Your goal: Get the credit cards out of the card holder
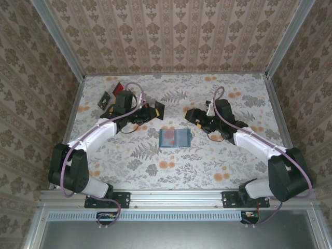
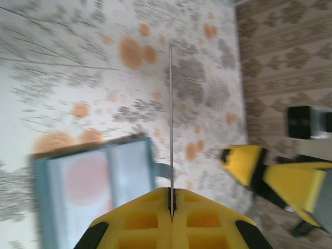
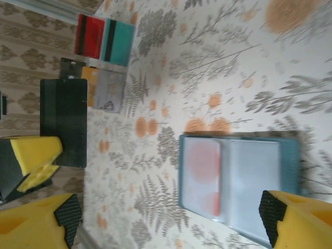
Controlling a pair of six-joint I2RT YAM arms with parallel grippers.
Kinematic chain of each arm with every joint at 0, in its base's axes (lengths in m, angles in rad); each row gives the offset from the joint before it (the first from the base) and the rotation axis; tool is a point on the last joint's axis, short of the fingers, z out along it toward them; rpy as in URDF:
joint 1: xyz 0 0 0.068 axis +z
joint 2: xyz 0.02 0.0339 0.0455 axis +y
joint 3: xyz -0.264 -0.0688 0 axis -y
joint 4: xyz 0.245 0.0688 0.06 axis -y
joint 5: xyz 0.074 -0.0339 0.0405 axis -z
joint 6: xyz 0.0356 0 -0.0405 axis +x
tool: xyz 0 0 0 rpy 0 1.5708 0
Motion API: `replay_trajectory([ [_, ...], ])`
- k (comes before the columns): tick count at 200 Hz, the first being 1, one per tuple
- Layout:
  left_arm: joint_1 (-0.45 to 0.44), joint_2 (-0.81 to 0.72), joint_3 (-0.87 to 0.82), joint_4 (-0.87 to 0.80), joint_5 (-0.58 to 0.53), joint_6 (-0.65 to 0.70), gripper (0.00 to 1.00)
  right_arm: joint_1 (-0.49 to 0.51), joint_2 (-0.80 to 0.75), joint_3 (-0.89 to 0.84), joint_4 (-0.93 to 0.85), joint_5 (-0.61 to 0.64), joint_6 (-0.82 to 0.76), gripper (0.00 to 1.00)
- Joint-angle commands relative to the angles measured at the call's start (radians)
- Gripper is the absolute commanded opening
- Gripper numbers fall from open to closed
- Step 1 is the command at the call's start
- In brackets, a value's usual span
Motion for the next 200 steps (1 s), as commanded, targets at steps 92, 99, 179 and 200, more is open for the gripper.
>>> replay_trajectory([
  [92,0.257,-0.111,0.252,-0.495,-0.401,0.648,0.00,-0.023,-0.122,0.093,-0.337,0.220,-0.221,1.00],
  [99,0.286,-0.107,0.270,-0.505,-0.383,0.687,0.00,-0.024,-0.117,0.093,-0.333,0.228,-0.214,1.00],
  [179,0.539,0.091,0.333,-0.422,-0.292,0.902,0.00,-0.031,-0.020,0.132,-0.260,0.165,-0.187,1.00],
  [200,0.548,0.189,0.402,-0.417,-0.270,0.953,0.00,-0.035,-0.024,0.136,-0.286,0.156,-0.197,1.00],
])
